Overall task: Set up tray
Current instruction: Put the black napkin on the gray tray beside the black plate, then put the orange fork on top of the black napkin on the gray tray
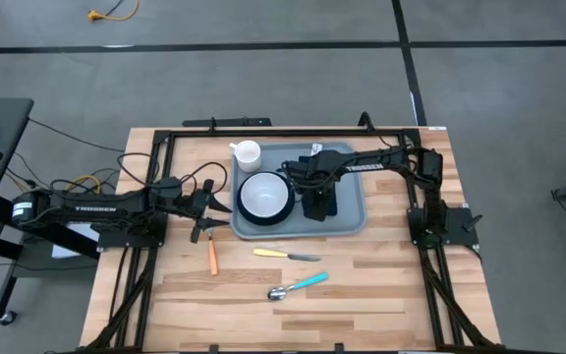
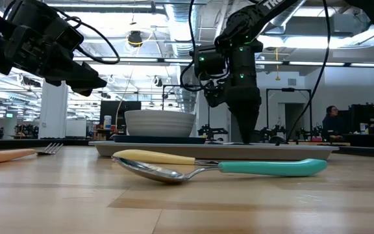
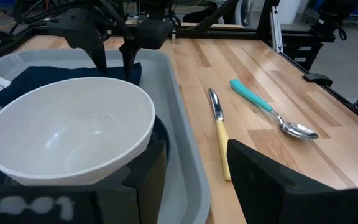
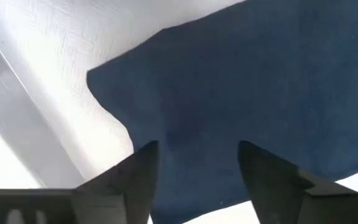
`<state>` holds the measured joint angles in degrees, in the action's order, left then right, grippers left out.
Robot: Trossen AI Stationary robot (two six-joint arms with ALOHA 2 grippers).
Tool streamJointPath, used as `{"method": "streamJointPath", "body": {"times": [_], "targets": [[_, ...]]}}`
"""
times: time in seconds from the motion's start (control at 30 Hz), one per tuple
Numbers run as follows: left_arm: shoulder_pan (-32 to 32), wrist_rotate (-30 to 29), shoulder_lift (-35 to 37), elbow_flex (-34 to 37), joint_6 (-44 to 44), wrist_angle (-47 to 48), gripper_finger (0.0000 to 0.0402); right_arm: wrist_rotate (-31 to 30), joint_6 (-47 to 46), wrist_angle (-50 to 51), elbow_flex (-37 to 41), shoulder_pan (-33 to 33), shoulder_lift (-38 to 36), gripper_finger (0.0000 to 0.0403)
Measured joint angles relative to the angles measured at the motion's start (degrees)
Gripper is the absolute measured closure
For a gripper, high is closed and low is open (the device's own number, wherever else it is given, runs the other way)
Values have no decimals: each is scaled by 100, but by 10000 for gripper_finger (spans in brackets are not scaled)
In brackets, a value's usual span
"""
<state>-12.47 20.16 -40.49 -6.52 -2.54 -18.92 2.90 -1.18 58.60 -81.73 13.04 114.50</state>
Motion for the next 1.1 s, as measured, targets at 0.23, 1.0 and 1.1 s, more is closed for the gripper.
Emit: {"method": "streamJointPath", "body": {"times": [0.23,1.0,1.1], "targets": [[0,0,0,0,0,0,242,4,156,157,-1,0,-12,153],[9,19,2,0,0,26,242,-2054,-327,-1812,1177,20,-3202,154],[9,19,2,0,2,26,242,-2368,-292,-2132,1852,-109,-3757,154]]}}
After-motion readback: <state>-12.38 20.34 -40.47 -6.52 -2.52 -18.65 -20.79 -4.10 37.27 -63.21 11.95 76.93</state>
